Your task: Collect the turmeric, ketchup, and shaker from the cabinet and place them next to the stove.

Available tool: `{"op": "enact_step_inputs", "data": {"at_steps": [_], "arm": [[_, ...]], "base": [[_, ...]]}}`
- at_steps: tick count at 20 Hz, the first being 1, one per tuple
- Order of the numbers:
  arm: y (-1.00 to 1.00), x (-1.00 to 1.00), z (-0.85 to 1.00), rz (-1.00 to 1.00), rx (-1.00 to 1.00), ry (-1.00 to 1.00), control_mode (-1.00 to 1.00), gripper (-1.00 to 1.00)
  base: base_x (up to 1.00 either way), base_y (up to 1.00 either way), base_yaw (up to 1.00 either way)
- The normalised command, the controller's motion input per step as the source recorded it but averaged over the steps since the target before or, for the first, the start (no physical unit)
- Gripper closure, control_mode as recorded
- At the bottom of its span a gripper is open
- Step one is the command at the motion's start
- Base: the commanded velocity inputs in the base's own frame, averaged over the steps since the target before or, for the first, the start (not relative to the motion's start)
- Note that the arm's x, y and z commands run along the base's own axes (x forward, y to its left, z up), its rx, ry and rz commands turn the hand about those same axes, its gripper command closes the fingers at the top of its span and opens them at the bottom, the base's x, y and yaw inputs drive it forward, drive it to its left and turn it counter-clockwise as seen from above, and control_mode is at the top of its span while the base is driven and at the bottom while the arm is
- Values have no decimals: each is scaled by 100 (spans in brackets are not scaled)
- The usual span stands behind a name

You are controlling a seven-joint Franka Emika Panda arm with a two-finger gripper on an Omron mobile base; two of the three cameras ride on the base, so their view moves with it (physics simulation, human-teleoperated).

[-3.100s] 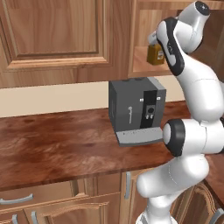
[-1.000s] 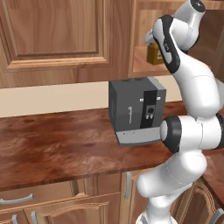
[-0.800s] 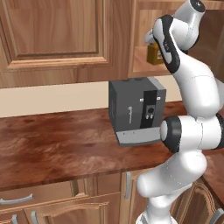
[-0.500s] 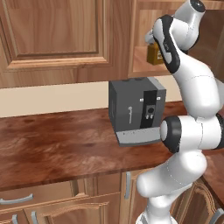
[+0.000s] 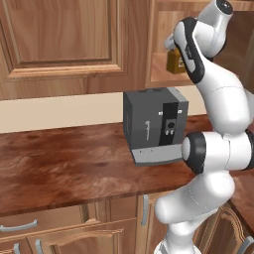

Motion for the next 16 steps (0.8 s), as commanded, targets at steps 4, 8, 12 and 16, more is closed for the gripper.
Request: {"op": "enact_step_inputs", "data": {"at_steps": [4, 8, 12, 16], "arm": [[0, -19, -23, 0, 0, -1, -100, 100], [0, -42, -28, 0, 0, -2, -100, 100], [-2, -69, -21, 0, 0, -8, -100, 100], [-10, -91, -6, 0, 0, -11, -100, 100]], "base": [[0, 0, 0], [0, 0, 0], [0, 0, 0], [0, 0, 0]]}}
